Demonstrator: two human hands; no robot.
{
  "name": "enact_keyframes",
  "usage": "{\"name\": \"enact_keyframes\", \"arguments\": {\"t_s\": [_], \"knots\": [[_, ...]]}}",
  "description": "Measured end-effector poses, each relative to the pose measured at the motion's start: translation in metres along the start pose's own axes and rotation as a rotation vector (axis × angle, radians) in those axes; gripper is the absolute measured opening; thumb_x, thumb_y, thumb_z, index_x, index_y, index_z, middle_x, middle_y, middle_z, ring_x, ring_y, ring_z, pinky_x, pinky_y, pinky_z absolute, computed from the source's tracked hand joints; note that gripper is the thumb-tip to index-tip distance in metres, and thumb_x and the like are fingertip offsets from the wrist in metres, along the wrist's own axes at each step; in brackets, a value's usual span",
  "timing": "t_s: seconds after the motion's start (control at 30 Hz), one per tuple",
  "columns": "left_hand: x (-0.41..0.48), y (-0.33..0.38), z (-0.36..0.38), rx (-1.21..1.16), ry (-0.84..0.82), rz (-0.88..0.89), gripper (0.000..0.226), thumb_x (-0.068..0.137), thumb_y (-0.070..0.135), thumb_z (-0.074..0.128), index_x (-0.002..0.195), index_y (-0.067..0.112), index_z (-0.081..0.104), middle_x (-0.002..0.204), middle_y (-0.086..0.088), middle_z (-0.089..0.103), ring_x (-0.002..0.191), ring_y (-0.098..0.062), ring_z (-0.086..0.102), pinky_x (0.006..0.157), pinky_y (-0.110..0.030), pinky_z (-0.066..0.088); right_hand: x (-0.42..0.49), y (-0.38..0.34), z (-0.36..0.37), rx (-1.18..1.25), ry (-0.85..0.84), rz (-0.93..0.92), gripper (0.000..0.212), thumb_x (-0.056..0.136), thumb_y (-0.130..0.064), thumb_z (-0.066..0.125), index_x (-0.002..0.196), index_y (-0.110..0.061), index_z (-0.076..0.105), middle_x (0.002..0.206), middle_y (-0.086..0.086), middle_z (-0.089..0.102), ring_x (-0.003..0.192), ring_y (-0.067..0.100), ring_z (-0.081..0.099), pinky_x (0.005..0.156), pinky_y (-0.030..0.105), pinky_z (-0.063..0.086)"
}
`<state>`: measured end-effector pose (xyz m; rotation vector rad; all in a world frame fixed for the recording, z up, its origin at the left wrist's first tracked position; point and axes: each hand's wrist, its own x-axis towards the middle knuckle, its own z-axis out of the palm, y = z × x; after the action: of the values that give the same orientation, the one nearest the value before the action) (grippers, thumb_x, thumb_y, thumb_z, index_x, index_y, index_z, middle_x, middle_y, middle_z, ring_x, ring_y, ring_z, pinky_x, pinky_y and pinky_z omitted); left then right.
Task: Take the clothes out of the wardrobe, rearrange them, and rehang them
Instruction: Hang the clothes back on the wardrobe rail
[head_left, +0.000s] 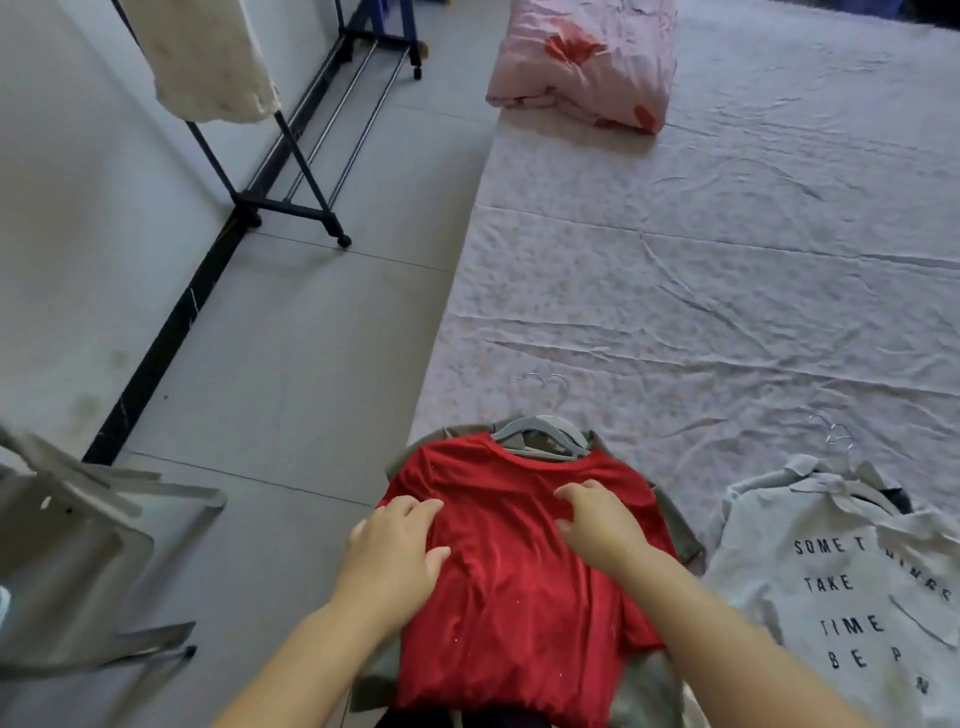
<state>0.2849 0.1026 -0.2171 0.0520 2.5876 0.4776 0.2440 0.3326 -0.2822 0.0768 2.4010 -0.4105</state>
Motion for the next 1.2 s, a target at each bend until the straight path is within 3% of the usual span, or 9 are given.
{"name": "enact_keyframes", "arguments": {"t_s": [0.13,0.27,0.37,0.7,0.87,0.97,1.1,1.2], "knots": [[0.050,0.003,0.019,0.017,-0.057,-0.047,0.052,0.091,0.041,0.047,0.140,0.027,0.033,0.133,0.007,0.043,0.122,-0.015,0.042,0.102,-0.029,0.032,0.081,0.014,0.000,-0.028,-0.049,0.006,0.041,0.082,-0.019,0.052,0.122,-0.014,0.056,0.126,0.011,0.052,0.117,0.029,0.050,0.096,0.036,0.043],[0.096,0.007,0.042,0.025,-0.098,-0.061,0.052,0.092,0.041,0.047,0.140,0.027,0.034,0.133,0.007,0.042,0.123,-0.015,0.042,0.102,-0.030,0.032,0.146,0.030,0.007,-0.048,-0.032,0.026,0.043,0.084,-0.012,0.048,0.127,-0.014,0.053,0.128,0.013,0.052,0.114,0.033,0.052,0.092,0.039,0.046],[0.119,0.009,0.056,0.034,-0.096,-0.050,0.051,0.092,0.041,0.046,0.140,0.028,0.033,0.132,0.008,0.042,0.121,-0.014,0.042,0.101,-0.029,0.030,0.182,0.039,0.018,-0.099,0.007,0.042,0.032,0.085,-0.012,0.049,0.117,-0.009,0.050,0.122,0.014,0.054,0.109,0.035,0.053,0.086,0.039,0.044],[0.107,0.008,0.071,0.033,-0.113,-0.080,0.050,0.094,0.039,0.044,0.141,0.028,0.031,0.132,0.008,0.040,0.121,-0.014,0.040,0.103,-0.029,0.027,0.187,0.045,0.035,-0.051,0.241,0.046,0.027,0.089,-0.015,0.053,0.115,-0.010,0.058,0.113,0.017,0.056,0.102,0.037,0.054,0.082,0.041,0.042],[0.067,0.016,0.057,-0.011,-0.034,-0.078,0.051,0.095,0.037,0.041,0.143,0.027,0.026,0.133,0.009,0.038,0.121,-0.012,0.039,0.104,-0.027,0.025,0.121,0.024,0.014,0.074,0.398,-0.256,0.016,0.079,-0.006,0.066,0.096,-0.005,0.066,0.096,0.013,0.059,0.086,0.036,0.058,0.059,0.037,0.045],[0.038,0.017,0.038,-0.057,0.073,-0.094,0.053,0.095,0.036,0.041,0.144,0.027,0.022,0.134,0.010,0.037,0.121,-0.010,0.039,0.104,-0.024,0.027,0.069,-0.004,-0.001,0.031,0.441,-0.499,0.026,0.064,0.002,0.077,0.084,-0.009,0.065,0.081,0.007,0.059,0.068,0.032,0.061,0.041,0.033,0.046],[-0.012,0.012,0.012,-0.156,0.270,-0.168,0.058,0.094,0.034,0.045,0.146,0.027,0.020,0.141,0.010,0.031,0.126,-0.009,0.035,0.105,-0.022,0.026,0.003,-0.054,-0.021,0.066,0.429,-0.689,0.027,0.063,-0.001,0.078,0.082,-0.015,0.066,0.078,-0.001,0.058,0.064,0.020,0.059,0.043,0.024,0.042],[-0.058,-0.004,-0.004,-0.165,0.460,-0.204,0.063,0.084,0.032,0.064,0.139,0.022,0.037,0.133,0.001,0.047,0.122,-0.019,0.047,0.102,-0.028,0.034,-0.050,-0.095,-0.028,0.107,0.376,-0.831,0.019,0.070,-0.015,0.068,0.085,-0.025,0.064,0.078,-0.015,0.051,0.064,0.002,0.049,0.051,0.015,0.039]]}}
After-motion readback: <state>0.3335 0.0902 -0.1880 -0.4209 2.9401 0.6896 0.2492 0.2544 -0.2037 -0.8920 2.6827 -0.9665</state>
